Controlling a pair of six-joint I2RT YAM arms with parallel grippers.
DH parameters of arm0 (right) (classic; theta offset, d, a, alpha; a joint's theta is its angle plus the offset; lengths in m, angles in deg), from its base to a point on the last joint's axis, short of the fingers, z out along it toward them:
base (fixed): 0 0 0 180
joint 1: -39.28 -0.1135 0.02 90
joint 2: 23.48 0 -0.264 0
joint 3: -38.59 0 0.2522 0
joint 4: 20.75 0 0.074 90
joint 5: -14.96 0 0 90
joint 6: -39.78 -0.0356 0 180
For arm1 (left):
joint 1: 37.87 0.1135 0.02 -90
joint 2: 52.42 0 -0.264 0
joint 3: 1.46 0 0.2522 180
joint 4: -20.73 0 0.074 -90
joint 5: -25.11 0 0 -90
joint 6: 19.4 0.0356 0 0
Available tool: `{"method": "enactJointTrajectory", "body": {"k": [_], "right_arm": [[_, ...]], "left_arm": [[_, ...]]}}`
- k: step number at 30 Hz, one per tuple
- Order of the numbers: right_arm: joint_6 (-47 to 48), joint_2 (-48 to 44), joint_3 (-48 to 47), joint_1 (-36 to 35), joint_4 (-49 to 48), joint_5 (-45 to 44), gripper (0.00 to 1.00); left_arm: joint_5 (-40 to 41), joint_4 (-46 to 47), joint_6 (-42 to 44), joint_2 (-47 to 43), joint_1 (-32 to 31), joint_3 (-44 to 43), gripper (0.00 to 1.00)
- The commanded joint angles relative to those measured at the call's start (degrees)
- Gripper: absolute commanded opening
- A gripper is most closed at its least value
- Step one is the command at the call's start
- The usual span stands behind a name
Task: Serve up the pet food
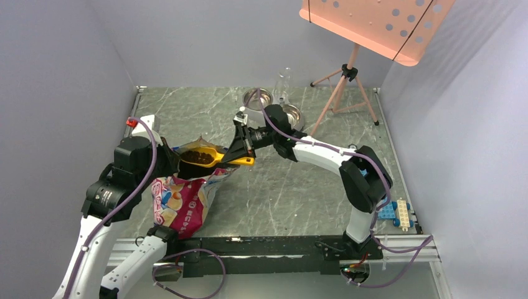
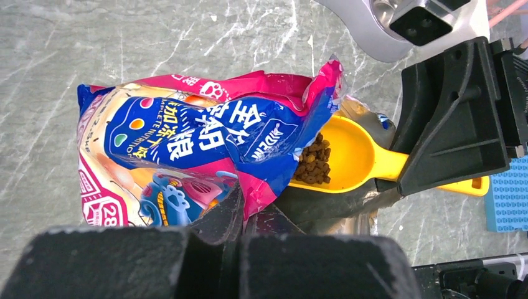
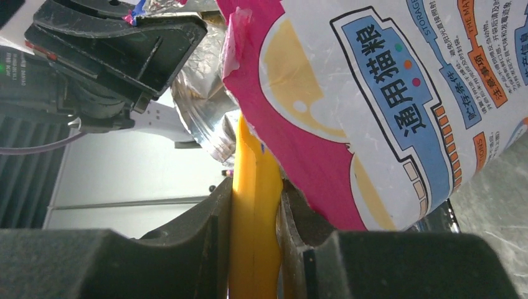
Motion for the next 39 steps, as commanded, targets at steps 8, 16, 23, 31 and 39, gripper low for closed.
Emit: {"method": "enactJointTrajectory", "body": {"k": [8, 16, 23, 31, 39], "right_arm": [[34.0, 1.6, -17.5, 1.3, 43.8, -8.9, 0.00], [25.7, -3.9, -9.1, 2.8, 28.9, 0.7, 0.00], [-9.4, -5.5, 5.3, 2.3, -22.2, 4.9, 0.00], [-10.5, -5.6, 9.9, 1.6, -26.2, 2.0, 0.00], [-16.8, -5.5, 14.5, 0.4, -36.0, -0.7, 0.00]], "left_arm": [[-1.3, 6.5, 0.4, -3.5, -0.3, -0.5, 0.00], [-5.0, 6.9, -0.9, -0.7, -0.3, -1.1, 0.00], [-4.8, 7.3, -1.2, -1.2, -0.3, -0.8, 0.00], [-4.5, 8.2, -2.7, -1.7, -0.3, -0.5, 0.00], [-3.0, 7.8, -3.3, -3.5, -0.3, 0.4, 0.00]]}}
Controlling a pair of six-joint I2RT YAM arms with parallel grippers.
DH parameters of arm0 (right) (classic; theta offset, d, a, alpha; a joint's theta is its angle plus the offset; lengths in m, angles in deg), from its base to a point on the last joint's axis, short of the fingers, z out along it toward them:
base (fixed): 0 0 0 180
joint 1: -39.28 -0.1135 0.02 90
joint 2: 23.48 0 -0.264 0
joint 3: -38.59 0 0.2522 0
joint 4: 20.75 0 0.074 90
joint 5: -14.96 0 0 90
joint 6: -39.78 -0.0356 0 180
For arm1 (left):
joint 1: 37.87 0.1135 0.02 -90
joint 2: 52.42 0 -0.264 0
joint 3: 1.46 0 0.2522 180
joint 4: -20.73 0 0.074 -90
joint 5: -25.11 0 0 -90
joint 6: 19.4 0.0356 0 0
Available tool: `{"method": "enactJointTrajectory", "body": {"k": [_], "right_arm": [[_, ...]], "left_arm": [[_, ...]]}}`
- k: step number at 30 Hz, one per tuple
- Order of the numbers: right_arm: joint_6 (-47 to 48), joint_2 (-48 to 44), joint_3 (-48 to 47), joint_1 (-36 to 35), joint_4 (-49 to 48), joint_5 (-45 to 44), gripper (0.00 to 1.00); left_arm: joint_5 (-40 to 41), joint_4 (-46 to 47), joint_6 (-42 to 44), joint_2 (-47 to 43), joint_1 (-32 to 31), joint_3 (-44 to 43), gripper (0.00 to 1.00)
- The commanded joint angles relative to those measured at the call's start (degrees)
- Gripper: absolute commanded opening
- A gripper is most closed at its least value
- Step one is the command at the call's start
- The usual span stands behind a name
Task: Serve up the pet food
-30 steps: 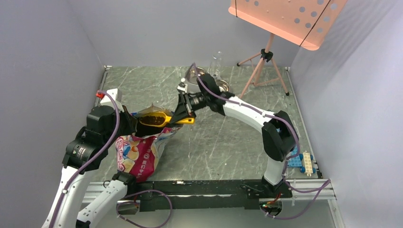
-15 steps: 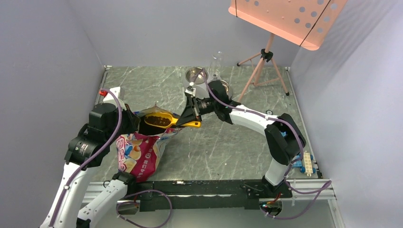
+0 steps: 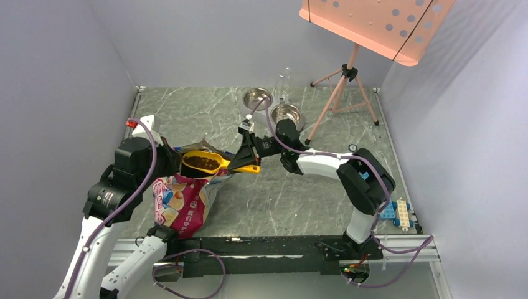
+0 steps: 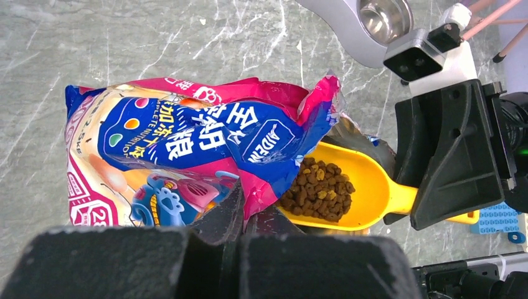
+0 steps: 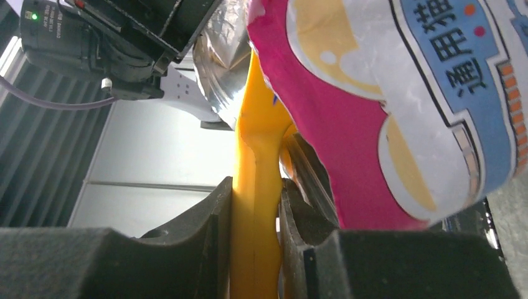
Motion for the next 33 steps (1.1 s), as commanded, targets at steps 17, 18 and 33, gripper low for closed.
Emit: {"method": "enactJointTrajectory", "body": {"k": [17, 18, 33], "right_arm": [[9.8, -25.9, 8.4, 4.0, 12.9, -0.4, 0.00], [10.0, -27.1, 8.2, 4.9, 13.8, -0.6, 0.00], [3.5, -19.4, 5.2, 26.8, 3.4, -9.6, 0.00]], "left_arm": [[5.1, 0.3, -6.1, 2.5, -0.3, -3.3, 0.00], [4.9, 0.3, -6.1, 2.6, -0.4, -3.0, 0.00], [2.5, -0.6, -5.3, 4.2, -0.4, -5.8, 0.00]]}}
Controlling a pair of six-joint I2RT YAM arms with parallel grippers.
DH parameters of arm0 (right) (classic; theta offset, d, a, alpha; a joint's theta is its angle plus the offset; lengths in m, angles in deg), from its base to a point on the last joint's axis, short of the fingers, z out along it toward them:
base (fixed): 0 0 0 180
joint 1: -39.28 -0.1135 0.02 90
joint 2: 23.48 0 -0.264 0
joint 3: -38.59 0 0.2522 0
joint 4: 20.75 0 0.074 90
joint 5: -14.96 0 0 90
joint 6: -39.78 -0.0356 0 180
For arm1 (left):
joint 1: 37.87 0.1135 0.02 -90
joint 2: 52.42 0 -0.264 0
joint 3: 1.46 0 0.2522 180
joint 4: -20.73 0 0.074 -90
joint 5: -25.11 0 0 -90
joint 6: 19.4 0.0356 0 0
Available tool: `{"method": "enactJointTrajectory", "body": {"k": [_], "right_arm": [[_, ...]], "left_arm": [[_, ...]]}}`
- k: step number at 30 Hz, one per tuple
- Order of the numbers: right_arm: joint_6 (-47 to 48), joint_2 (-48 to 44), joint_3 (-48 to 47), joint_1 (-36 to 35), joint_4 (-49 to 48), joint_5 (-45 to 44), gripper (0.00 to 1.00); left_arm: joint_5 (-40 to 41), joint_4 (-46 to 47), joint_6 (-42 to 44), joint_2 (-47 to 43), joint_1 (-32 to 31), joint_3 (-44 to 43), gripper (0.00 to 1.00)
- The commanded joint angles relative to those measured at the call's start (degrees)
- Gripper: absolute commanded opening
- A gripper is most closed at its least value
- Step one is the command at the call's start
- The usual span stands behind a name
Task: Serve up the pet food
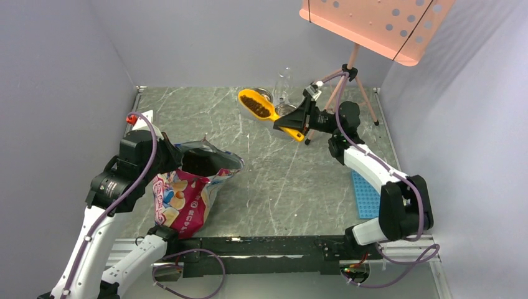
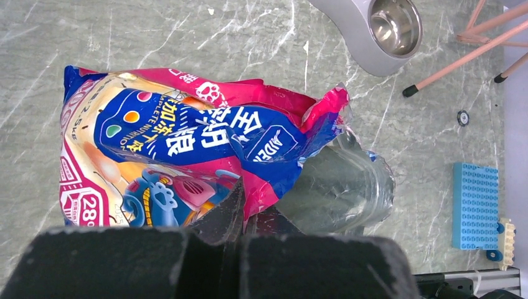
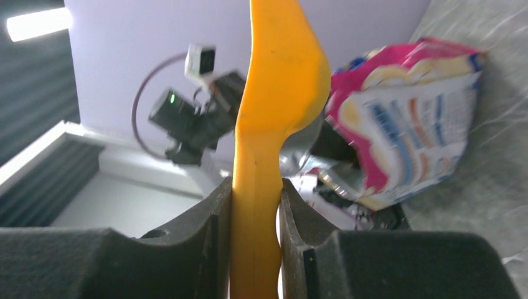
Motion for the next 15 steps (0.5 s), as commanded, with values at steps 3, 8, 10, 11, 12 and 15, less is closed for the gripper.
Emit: {"method": "enactJointTrajectory", "body": {"k": [3, 8, 10, 11, 12, 15], "right_arm": [[5.2, 4.0, 0.3, 4.8, 3.2, -14.3, 0.00], [7.8, 8.1, 1.4, 5.5, 6.8, -24.5, 0.00], [7.7, 9.8, 1.8, 5.4, 7.9, -27.6, 0.00], [7.7, 10.7, 1.9, 5.5, 8.2, -28.8, 0.00], [7.7, 11.3, 2.0, 5.5, 8.8, -30.0, 0.00], [7.6, 13.0, 3.1, 5.6, 6.9, -32.7, 0.00]], "left_arm": [[0.0, 1.2, 0.9, -0.7, 0.0, -3.6, 0.00], [1.1, 0.4, 1.5, -2.1, 0.0, -4.3, 0.00], [0.6, 0.3, 1.1, -2.7, 0.0, -4.5, 0.00], [0.1, 0.4, 0.7, -3.0, 0.0, -4.4, 0.00], [-0.4, 0.5, 0.4, -3.2, 0.0, -4.3, 0.00], [-0.9, 0.2, -0.1, -3.5, 0.0, -4.2, 0.00]]}}
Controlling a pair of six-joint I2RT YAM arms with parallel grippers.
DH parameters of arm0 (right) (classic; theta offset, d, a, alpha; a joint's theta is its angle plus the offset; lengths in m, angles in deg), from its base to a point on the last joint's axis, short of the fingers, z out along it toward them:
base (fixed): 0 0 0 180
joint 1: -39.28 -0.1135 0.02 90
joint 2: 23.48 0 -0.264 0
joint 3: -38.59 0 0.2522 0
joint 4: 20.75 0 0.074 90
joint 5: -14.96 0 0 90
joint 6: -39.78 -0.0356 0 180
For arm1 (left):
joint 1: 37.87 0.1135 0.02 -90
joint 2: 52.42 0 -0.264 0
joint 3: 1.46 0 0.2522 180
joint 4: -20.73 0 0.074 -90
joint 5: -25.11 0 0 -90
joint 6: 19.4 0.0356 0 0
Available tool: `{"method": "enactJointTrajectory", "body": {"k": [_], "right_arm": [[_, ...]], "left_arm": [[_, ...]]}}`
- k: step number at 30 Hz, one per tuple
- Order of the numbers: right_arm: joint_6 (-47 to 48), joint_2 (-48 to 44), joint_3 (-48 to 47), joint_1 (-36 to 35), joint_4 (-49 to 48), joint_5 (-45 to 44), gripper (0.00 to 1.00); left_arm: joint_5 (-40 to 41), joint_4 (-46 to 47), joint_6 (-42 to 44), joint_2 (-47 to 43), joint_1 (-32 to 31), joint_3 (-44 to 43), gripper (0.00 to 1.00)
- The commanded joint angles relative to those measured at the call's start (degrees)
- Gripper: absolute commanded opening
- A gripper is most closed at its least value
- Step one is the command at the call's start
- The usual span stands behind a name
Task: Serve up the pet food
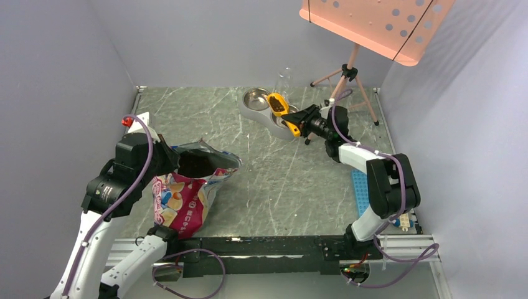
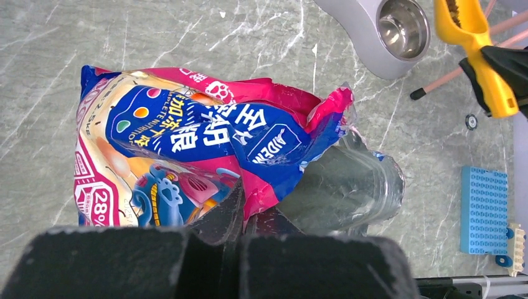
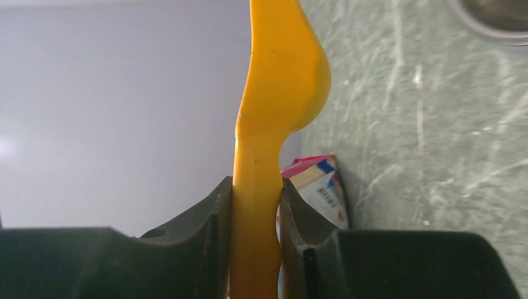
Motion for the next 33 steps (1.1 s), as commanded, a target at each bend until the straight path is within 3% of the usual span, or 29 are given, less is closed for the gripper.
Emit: {"method": "enactJointTrajectory", "body": {"k": [1, 5, 9, 17, 33], "right_arm": [[1.2, 1.6, 1.1, 0.3, -3.2, -7.7, 0.00], [-0.7, 1.6, 4.0, 0.4, -2.6, -10.9, 0.00], [2.5, 0.5, 1.8, 0.4, 11.3, -13.7, 0.00], [5.1, 3.3, -4.5, 0.5, 24.6, -15.5, 0.00], [19.2, 17.2, -40.8, -2.5, 75.3, -28.9, 0.00]], "left_arm": [[-1.8, 1.8, -0.8, -2.0, -0.1, -3.6, 0.00], [-1.0, 1.2, -0.2, -2.2, -0.1, -3.6, 0.00], [-2.0, 0.5, -1.0, -2.2, -0.1, -3.5, 0.00], [-1.2, -0.1, 0.7, -1.7, -0.1, -5.1, 0.00], [-1.5, -0.4, 1.0, -0.6, -0.1, -6.7, 0.00]]}}
